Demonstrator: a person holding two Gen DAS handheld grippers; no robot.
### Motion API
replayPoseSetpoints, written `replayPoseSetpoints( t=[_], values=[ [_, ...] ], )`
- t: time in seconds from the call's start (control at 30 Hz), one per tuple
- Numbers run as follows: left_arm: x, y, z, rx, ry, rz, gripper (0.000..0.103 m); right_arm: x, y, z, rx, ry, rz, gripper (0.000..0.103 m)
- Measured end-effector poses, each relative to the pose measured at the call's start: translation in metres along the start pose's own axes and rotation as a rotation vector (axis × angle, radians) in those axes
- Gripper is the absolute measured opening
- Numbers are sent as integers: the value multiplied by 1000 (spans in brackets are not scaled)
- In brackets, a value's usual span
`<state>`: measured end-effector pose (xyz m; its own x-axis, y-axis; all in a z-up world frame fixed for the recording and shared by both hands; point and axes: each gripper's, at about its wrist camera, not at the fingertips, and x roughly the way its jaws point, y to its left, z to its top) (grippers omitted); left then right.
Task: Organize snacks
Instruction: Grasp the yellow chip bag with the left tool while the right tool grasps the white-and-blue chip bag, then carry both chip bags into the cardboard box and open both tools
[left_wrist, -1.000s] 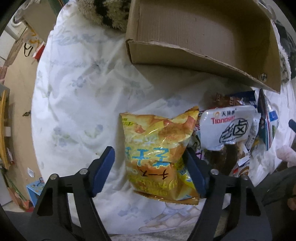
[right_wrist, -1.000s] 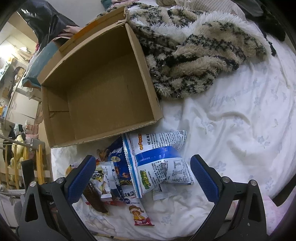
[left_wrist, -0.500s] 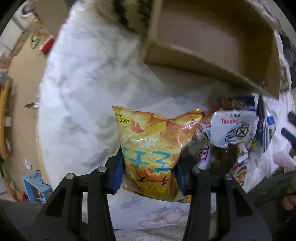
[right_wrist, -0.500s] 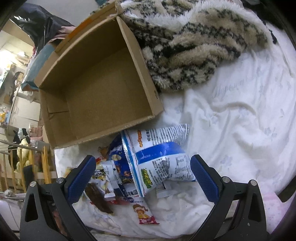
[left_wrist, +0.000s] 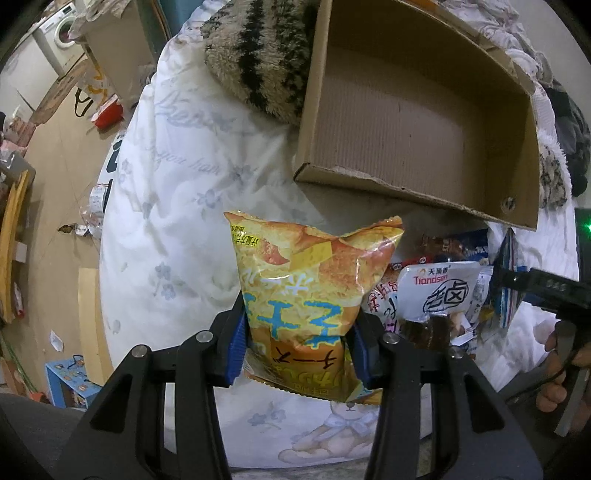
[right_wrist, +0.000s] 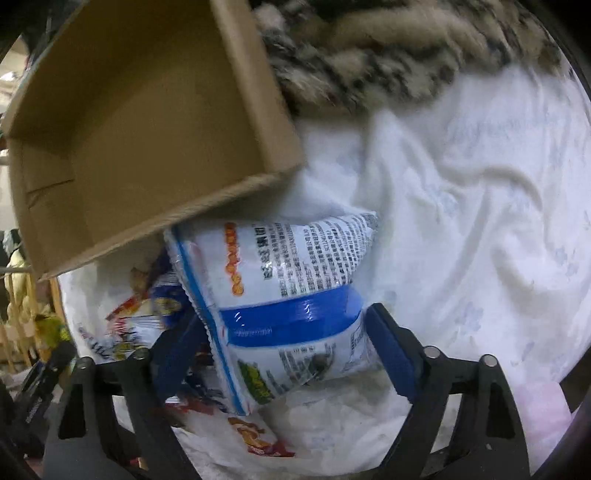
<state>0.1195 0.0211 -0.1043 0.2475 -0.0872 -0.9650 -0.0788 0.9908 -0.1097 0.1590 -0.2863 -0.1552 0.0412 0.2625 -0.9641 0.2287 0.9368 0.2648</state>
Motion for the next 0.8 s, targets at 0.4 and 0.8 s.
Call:
replayPoseSetpoints(
  t=[0.4, 0.8],
  values=[
    [-9, 8, -4, -2, -40, 35, 42, -57, -36, -17, 26, -139, 15, 55],
    [-53, 16, -1, -45, -274, 86, 42, -149, -36, -42, 41, -523, 149, 55]
  ],
)
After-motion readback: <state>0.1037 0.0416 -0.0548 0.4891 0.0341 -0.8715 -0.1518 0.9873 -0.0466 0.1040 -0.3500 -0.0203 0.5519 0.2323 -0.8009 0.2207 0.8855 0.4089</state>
